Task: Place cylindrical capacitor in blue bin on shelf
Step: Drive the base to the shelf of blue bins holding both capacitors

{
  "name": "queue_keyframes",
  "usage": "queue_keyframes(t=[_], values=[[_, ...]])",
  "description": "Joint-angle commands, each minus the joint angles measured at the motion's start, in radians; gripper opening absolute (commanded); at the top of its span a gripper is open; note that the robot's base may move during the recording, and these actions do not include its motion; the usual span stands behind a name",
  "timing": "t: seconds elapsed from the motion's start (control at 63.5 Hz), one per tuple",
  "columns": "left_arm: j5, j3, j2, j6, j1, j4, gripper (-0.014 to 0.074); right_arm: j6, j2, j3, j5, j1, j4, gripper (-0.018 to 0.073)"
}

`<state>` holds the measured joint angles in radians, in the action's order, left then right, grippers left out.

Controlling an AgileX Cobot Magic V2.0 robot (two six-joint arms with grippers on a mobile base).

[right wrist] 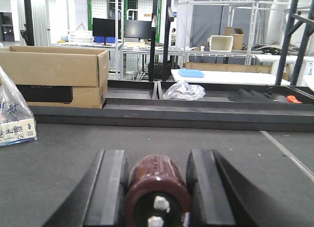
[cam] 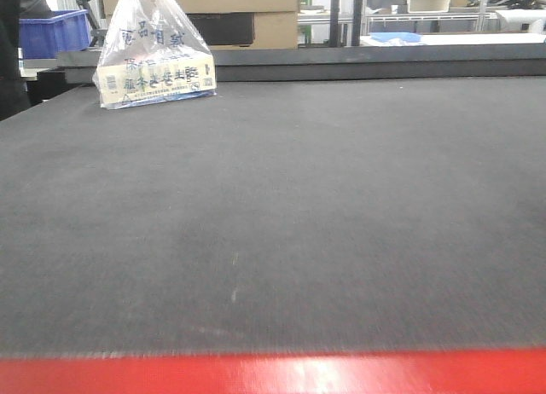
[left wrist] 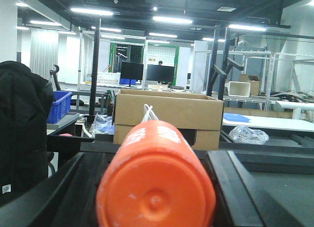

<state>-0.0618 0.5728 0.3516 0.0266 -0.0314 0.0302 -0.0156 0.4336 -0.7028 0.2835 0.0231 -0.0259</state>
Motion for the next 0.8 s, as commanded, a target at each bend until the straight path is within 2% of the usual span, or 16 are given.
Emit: queue_keyframes(t=[0.0, 0.788], values=[[0.027, 0.000, -0.006, 0.002, 0.005, 0.005, -0.0111, -0.005, -0.005, 0.001, -0.022, 0.000, 0.009, -0.0167], [0.027, 0.000, -0.010, 0.002, 0.003, 0.005, -0.0111, -0.005, -0.005, 0.001, -0.022, 0.000, 0.009, -0.0167]])
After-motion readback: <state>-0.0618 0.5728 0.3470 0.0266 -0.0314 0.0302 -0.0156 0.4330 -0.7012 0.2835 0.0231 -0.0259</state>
